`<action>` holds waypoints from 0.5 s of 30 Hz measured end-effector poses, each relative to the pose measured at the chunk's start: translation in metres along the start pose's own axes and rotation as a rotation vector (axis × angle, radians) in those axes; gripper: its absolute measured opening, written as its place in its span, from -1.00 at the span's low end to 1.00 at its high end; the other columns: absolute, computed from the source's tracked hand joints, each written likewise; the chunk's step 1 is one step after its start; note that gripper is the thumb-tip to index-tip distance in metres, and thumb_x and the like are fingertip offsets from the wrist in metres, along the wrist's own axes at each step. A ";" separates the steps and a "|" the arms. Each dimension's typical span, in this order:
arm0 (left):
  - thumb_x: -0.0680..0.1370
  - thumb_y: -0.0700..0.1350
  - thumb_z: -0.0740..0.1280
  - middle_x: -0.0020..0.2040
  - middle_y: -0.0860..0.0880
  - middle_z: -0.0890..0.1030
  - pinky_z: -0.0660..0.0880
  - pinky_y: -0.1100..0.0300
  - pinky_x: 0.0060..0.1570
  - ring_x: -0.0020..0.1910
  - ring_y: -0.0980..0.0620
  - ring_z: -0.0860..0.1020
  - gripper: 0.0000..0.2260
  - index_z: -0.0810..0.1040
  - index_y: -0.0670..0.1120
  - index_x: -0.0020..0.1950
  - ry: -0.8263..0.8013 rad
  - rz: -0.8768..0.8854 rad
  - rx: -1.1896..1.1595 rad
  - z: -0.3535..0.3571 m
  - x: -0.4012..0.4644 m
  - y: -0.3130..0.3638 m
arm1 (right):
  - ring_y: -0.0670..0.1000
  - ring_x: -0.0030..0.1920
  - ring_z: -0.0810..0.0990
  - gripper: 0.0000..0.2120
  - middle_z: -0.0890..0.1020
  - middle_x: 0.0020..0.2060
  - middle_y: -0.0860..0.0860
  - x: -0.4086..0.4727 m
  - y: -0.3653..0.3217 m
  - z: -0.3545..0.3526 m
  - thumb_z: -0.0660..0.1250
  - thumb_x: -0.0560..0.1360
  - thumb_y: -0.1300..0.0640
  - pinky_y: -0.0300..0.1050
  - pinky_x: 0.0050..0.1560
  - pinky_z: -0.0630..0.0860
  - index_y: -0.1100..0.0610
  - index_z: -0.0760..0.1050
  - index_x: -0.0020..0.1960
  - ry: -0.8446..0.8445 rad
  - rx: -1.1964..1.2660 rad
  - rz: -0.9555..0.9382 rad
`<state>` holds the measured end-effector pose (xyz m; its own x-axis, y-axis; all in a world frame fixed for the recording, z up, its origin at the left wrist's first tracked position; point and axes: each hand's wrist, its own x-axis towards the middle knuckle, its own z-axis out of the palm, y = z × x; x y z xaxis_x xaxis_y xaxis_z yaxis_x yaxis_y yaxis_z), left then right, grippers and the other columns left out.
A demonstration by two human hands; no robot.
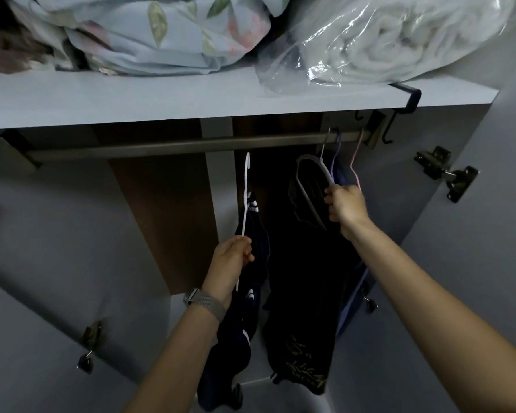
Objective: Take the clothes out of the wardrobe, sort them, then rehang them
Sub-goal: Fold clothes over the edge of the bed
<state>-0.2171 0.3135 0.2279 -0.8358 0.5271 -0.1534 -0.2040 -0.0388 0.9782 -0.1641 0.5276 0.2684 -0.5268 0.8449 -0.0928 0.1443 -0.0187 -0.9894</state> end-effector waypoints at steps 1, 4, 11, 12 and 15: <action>0.60 -0.21 0.17 -0.36 -0.01 0.40 0.43 0.29 -0.19 -0.35 0.11 0.41 -0.79 0.43 -0.11 -0.23 0.012 0.004 -0.001 0.000 0.003 0.001 | -0.08 -0.54 0.27 -0.74 0.38 -0.42 0.00 0.008 0.002 0.005 0.13 0.59 0.17 -0.31 -0.61 0.15 0.12 0.39 -0.27 -0.002 -0.017 0.003; 0.61 -0.18 0.16 -0.33 0.00 0.40 0.44 0.39 -0.35 -0.35 0.13 0.42 -0.78 0.44 -0.10 -0.23 0.045 0.000 -0.006 -0.001 0.012 0.006 | -0.03 -0.46 0.34 -0.72 0.42 -0.40 0.02 0.026 0.013 0.017 0.13 0.59 0.16 -0.21 -0.51 0.24 0.12 0.38 -0.30 0.007 -0.068 0.019; 0.61 -0.16 0.16 -0.33 0.00 0.43 0.40 0.34 -0.24 -0.30 0.11 0.42 -0.79 0.47 -0.08 -0.20 0.123 0.064 0.069 0.001 0.027 0.008 | 0.00 -0.37 0.41 -0.69 0.49 -0.29 0.09 0.050 0.040 0.014 0.10 0.61 0.13 -0.13 -0.37 0.32 0.32 0.50 -0.06 -0.031 -0.189 -0.042; 0.62 -0.15 0.16 -0.32 0.00 0.44 0.40 0.33 -0.22 -0.29 0.11 0.43 -0.80 0.49 -0.07 -0.18 0.133 0.066 0.061 0.002 0.029 0.007 | 0.03 -0.34 0.45 -0.67 0.51 -0.28 0.10 0.050 0.042 0.012 0.09 0.63 0.12 -0.11 -0.34 0.34 0.35 0.50 0.03 -0.055 -0.244 -0.064; 0.62 -0.15 0.17 -0.34 0.01 0.43 0.41 0.42 -0.27 -0.31 0.13 0.42 -0.79 0.49 -0.08 -0.18 0.143 0.096 0.073 0.002 0.030 0.004 | 0.23 0.06 0.51 -0.73 0.55 0.04 0.24 0.048 0.050 0.008 0.20 0.58 0.17 -0.03 0.03 0.39 0.32 0.43 0.20 0.016 -0.609 -0.264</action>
<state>-0.2416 0.3310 0.2277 -0.9147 0.3975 -0.0723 -0.0868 -0.0186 0.9961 -0.1889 0.5630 0.2132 -0.5976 0.7876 0.1504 0.4623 0.4917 -0.7379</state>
